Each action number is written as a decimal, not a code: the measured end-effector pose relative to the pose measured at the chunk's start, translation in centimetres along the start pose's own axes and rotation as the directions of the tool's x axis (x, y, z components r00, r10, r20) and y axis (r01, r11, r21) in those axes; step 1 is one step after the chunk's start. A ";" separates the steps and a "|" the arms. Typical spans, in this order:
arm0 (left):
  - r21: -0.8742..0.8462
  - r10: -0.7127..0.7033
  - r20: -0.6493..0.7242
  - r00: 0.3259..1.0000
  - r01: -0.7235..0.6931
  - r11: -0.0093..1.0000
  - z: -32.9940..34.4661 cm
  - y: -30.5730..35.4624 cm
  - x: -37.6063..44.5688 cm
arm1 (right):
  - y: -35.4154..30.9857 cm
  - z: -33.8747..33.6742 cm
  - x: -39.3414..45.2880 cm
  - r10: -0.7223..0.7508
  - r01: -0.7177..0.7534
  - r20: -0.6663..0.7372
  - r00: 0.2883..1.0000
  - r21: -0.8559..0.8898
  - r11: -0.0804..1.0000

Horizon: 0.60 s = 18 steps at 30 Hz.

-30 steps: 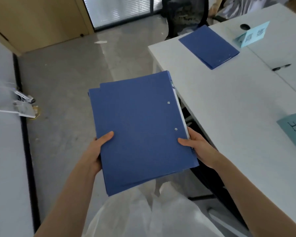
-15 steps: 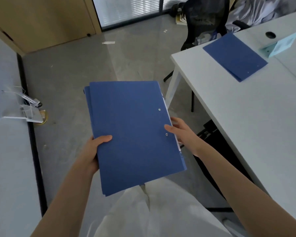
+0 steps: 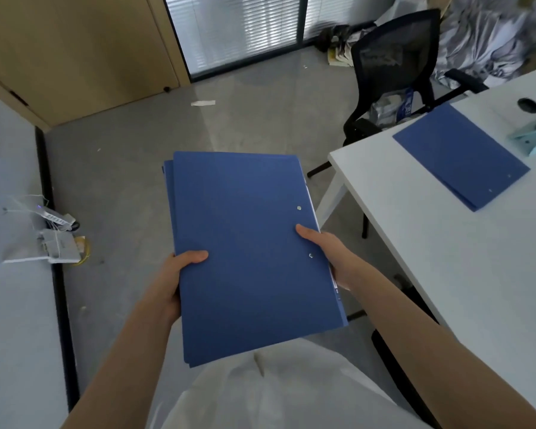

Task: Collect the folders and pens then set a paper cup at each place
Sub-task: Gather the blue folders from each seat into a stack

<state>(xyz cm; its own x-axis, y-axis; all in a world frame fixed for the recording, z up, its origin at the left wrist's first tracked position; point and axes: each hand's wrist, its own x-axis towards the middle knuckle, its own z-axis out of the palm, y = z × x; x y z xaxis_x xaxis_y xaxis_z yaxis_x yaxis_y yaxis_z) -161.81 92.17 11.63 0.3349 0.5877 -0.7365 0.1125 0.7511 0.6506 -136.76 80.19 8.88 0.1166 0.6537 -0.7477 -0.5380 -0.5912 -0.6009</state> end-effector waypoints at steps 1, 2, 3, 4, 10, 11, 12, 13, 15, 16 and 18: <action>0.009 0.001 0.003 1.000 -0.001 1.000 0.4 1.1 0.8 | -1.1 -0.1 0.7 0.002 -0.002 0.005 1.000 0.002 1.000; 0.018 0.007 0.012 1.000 -0.007 1.000 0.9 2.3 1.8 | -2.4 -0.3 1.4 0.001 -0.001 0.003 1.000 0.009 1.000; 0.035 0.009 0.017 1.000 -0.009 0.999 1.5 3.4 2.5 | -3.3 -0.4 2.1 -0.003 0.003 0.002 1.000 0.020 1.000; 0.052 0.009 0.028 1.000 -0.010 0.999 2.2 4.4 3.5 | -4.3 -0.8 2.9 -0.015 0.015 -0.016 1.000 0.032 0.999; 0.147 -0.036 0.062 0.997 0.026 0.989 6.0 10.2 9.3 | -9.2 -3.0 7.2 -0.103 0.118 -0.147 0.984 0.094 0.989; 0.168 -0.041 0.063 0.997 0.030 0.985 6.6 11.0 10.2 | -10.0 -3.2 7.7 -0.116 0.132 -0.160 0.980 0.099 0.986; 0.179 -0.045 0.075 0.996 0.031 0.983 7.2 12.0 11.4 | -10.9 -3.7 8.3 -0.126 0.147 -0.183 0.975 0.106 0.983; 0.194 -0.052 0.095 0.994 0.033 0.981 8.0 13.1 12.6 | -11.9 -4.1 9.1 -0.131 0.158 -0.209 0.969 0.121 0.980; 0.211 -0.077 0.136 0.988 0.047 0.976 9.4 15.1 15.0 | -13.9 -4.6 10.3 -0.152 0.194 -0.275 0.949 0.130 0.973; 0.214 -0.091 0.147 0.985 0.058 0.975 9.9 15.8 15.8 | -14.7 -4.8 10.7 -0.161 0.205 -0.303 0.939 0.118 0.972; 0.225 -0.113 0.171 0.979 0.073 0.972 11.3 17.9 18.5 | -16.9 -5.5 12.3 -0.172 0.221 -0.349 0.921 0.108 0.969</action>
<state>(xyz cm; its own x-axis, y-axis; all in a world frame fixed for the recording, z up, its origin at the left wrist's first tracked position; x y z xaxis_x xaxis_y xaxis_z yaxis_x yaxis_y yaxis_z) -143.03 113.09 11.76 0.4752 0.4387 -0.7627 0.3445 0.7049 0.6200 -121.67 95.62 8.26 0.4914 0.5386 -0.6844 -0.5856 -0.3773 -0.7174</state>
